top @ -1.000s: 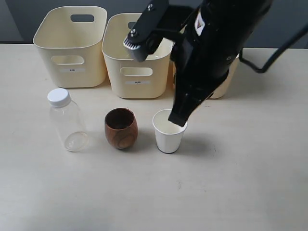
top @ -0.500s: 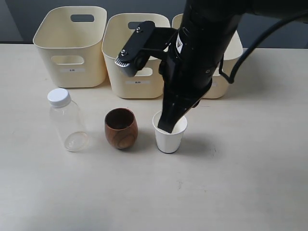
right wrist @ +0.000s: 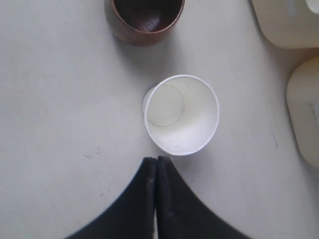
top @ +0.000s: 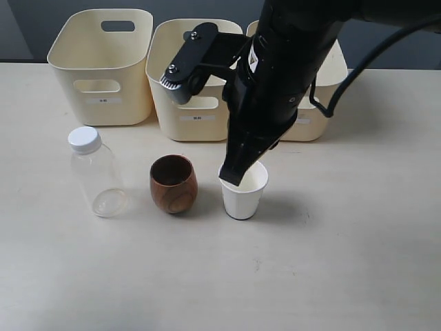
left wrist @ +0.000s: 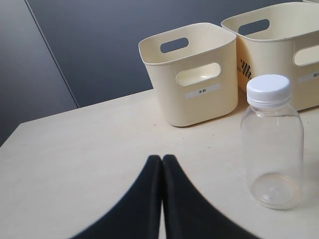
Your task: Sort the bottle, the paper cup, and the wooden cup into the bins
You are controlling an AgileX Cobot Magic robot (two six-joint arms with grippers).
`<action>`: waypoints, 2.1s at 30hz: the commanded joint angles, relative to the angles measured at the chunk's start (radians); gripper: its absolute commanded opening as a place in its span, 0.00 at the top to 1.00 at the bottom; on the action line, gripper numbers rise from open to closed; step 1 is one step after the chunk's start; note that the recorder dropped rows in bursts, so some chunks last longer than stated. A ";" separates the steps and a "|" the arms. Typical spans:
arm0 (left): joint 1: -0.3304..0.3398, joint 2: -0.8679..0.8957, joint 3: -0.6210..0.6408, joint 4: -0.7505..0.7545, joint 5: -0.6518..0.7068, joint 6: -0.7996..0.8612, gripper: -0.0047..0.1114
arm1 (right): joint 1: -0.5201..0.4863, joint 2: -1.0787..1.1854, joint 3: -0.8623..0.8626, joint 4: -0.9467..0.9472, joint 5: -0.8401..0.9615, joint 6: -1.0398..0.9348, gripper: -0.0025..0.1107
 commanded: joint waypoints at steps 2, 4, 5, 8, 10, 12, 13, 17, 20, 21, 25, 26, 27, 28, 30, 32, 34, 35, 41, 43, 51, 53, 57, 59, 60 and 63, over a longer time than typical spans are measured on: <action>0.003 -0.005 0.001 0.003 -0.006 -0.002 0.96 | -0.001 -0.005 -0.006 0.001 -0.007 -0.005 0.98; 0.003 -0.005 0.001 0.003 -0.006 -0.002 0.96 | -0.001 -0.005 -0.006 0.001 -0.007 -0.005 0.98; 0.003 -0.005 0.001 0.003 -0.006 -0.002 0.96 | -0.001 -0.005 -0.006 0.001 -0.007 -0.005 0.98; 0.003 -0.005 0.001 0.003 -0.006 -0.002 0.96 | -0.001 -0.005 -0.006 0.003 -0.007 -0.005 0.98; 0.003 -0.005 0.001 0.003 -0.006 -0.002 0.96 | -0.001 -0.005 -0.006 0.004 -0.007 -0.005 0.98; 0.003 -0.005 0.001 0.003 -0.006 -0.002 0.96 | -0.001 -0.005 -0.006 0.006 -0.007 -0.005 0.98; 0.003 -0.005 0.001 0.003 -0.006 -0.002 0.96 | -0.001 -0.005 -0.006 0.006 -0.007 -0.005 0.98; 0.003 -0.005 0.001 0.003 -0.005 -0.002 0.96 | -0.001 -0.005 -0.006 0.006 -0.004 -0.005 0.98; 0.003 -0.005 0.001 0.003 -0.005 -0.002 0.96 | -0.001 -0.005 -0.006 0.010 -0.004 -0.005 0.93; 0.003 -0.005 0.001 0.003 -0.005 -0.002 0.96 | -0.001 -0.005 -0.006 0.010 -0.004 -0.005 0.89; 0.003 -0.005 0.001 0.003 -0.005 -0.002 0.96 | -0.001 -0.005 -0.006 0.010 0.000 -0.005 0.67; 0.003 -0.005 0.001 0.003 -0.006 -0.002 0.96 | -0.001 -0.005 -0.006 0.010 0.000 -0.005 0.62; 0.003 -0.005 0.001 0.003 -0.006 -0.002 0.96 | -0.001 -0.005 -0.006 0.010 -0.005 -0.005 0.57; 0.003 -0.005 0.001 0.003 -0.006 -0.002 0.96 | -0.001 -0.005 -0.006 0.010 -0.008 -0.005 0.54; 0.003 -0.005 0.001 0.003 -0.006 -0.002 0.96 | -0.001 -0.005 -0.006 0.018 -0.015 -0.005 0.50; 0.003 -0.005 0.001 0.003 -0.006 -0.002 0.96 | -0.001 -0.005 -0.006 0.030 -0.019 -0.005 0.48; 0.003 -0.005 0.001 0.003 -0.006 -0.002 0.96 | -0.001 -0.005 -0.006 0.047 -0.021 -0.005 0.49; 0.003 -0.005 0.001 0.003 -0.006 -0.002 0.96 | -0.001 -0.005 -0.006 0.051 -0.033 -0.005 0.49; 0.003 -0.005 0.001 0.003 -0.006 -0.002 0.96 | -0.001 -0.001 -0.006 0.223 -0.211 -0.124 0.49; 0.003 -0.005 0.001 0.003 -0.006 -0.002 0.96 | -0.001 0.003 -0.006 0.302 -0.280 -0.192 0.48; 0.003 -0.005 0.001 0.003 -0.006 -0.002 0.96 | -0.001 0.087 -0.007 0.540 -0.526 -0.382 0.28; 0.003 -0.005 0.001 0.003 -0.006 -0.002 0.96 | -0.001 0.131 -0.019 0.634 -0.569 -0.481 0.28; 0.003 -0.005 0.001 0.003 -0.006 -0.002 0.96 | -0.001 0.219 -0.113 0.763 -0.567 -0.564 0.28; 0.003 -0.005 0.001 0.003 -0.006 -0.002 0.96 | -0.001 0.270 -0.173 0.772 -0.548 -0.564 0.28; 0.003 -0.005 0.001 0.003 -0.006 -0.002 0.96 | -0.001 0.284 -0.194 0.776 -0.540 -0.564 0.28; 0.003 -0.005 0.001 0.003 -0.006 -0.002 0.96 | -0.001 0.348 -0.274 0.799 -0.524 -0.564 0.28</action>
